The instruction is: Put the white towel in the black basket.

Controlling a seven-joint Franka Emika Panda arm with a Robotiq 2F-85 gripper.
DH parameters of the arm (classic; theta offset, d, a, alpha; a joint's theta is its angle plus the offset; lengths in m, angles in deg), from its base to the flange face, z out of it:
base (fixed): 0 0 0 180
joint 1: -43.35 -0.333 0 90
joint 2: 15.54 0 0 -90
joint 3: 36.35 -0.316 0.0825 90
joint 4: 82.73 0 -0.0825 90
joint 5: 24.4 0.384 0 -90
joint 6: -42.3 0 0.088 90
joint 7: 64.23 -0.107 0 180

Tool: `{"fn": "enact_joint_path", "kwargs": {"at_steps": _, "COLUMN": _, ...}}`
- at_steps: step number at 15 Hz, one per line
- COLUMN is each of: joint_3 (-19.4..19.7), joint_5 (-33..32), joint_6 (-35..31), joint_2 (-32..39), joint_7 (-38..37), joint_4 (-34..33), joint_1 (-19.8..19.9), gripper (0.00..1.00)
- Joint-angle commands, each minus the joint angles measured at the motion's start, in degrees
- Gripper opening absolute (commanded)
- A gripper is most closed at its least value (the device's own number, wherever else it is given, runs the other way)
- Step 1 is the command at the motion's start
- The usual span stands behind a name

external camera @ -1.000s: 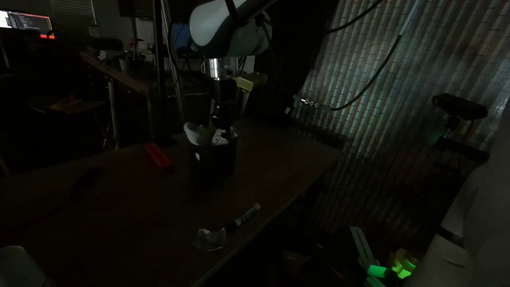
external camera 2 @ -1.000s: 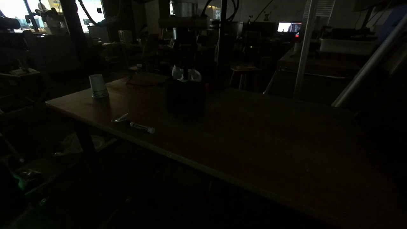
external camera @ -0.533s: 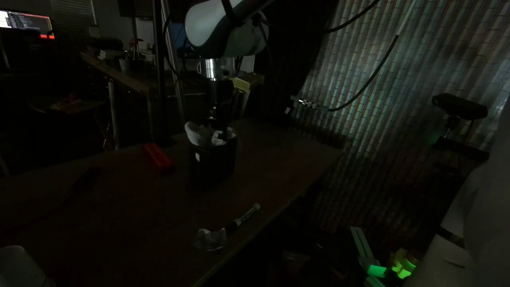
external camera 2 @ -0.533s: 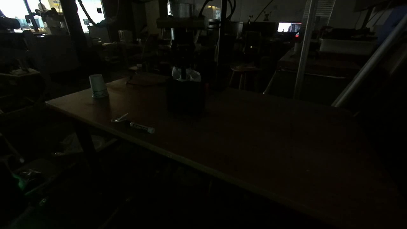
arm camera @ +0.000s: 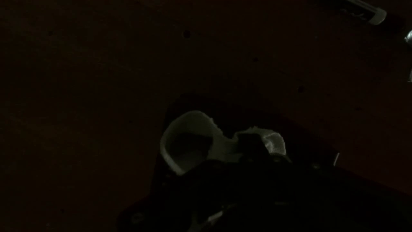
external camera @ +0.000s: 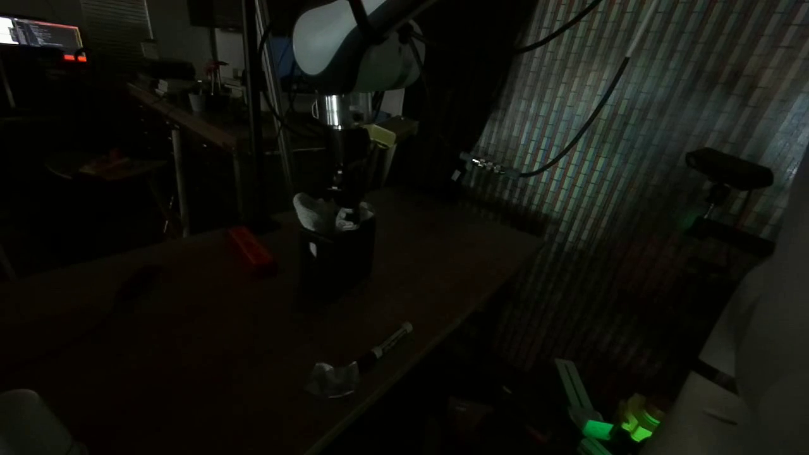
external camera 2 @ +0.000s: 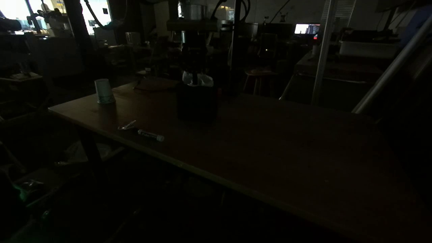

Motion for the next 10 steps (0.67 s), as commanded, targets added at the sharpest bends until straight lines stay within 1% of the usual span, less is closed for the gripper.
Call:
{"fn": "enact_joint_path", "kwargs": {"at_steps": 1, "joint_3": -0.59, "joint_5": 0.5, "joint_6": -0.75, "joint_2": 1.82, "joint_7": 0.28, "joint_4": -1.36, "joint_1": -0.25, "gripper": 0.0}}
{"fn": "enact_joint_path", "kwargs": {"at_steps": 6, "joint_3": -1.04, "joint_5": 0.04, "joint_6": -0.1, "joint_2": 3.26, "joint_7": 0.47, "joint_4": -3.78, "joint_1": -0.36, "gripper": 0.0}}
{"fn": "enact_joint_path", "kwargs": {"at_steps": 10, "joint_3": -1.48, "joint_5": -0.42, "joint_6": 0.16, "joint_2": 6.02, "joint_7": 0.77, "joint_4": -5.66, "joint_1": -0.32, "gripper": 0.0}}
